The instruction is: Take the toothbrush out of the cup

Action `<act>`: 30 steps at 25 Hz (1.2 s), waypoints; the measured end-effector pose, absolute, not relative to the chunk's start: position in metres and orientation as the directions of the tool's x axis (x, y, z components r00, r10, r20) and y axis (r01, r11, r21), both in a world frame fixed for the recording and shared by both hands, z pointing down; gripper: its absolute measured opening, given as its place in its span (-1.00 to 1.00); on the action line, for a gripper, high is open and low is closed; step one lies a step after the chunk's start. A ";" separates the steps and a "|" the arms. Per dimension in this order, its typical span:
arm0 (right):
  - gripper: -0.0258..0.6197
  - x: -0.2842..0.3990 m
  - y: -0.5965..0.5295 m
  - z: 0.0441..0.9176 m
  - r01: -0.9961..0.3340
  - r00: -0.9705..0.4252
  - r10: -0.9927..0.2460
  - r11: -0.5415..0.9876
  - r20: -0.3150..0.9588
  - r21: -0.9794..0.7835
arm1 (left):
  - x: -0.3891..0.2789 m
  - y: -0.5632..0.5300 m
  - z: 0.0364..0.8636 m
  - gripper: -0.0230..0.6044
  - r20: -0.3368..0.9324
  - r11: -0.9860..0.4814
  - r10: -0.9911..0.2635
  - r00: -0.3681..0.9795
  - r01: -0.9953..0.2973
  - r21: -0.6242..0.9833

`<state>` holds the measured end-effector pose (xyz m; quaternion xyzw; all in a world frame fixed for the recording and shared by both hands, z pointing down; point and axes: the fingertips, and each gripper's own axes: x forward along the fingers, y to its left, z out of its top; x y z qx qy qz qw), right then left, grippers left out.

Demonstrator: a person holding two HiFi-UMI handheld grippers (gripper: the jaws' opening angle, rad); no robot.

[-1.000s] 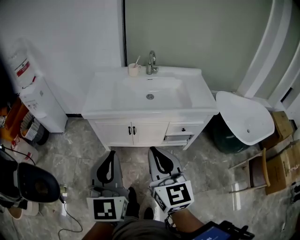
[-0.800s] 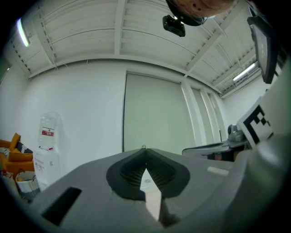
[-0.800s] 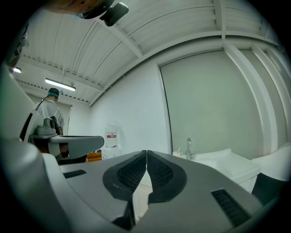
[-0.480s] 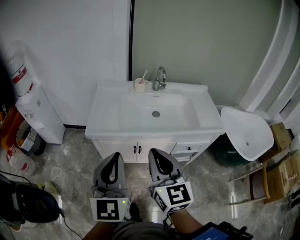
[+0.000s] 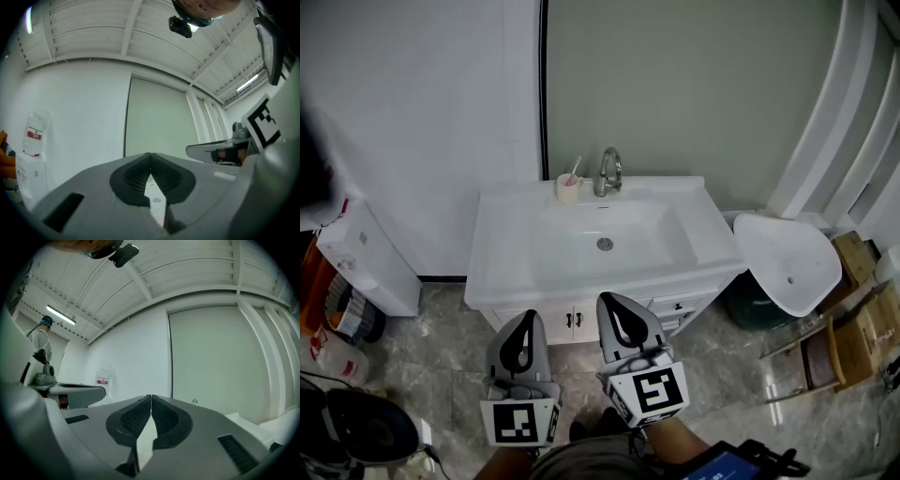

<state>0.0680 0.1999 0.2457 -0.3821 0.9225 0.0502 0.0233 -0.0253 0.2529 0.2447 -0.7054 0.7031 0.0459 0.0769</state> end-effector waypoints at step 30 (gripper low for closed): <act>-0.88 0.055 -0.036 0.299 -0.714 -0.701 -0.713 0.700 0.026 -0.018 | -0.044 0.023 0.294 -0.89 -0.028 0.006 -1.000 -0.005 -0.999 -0.036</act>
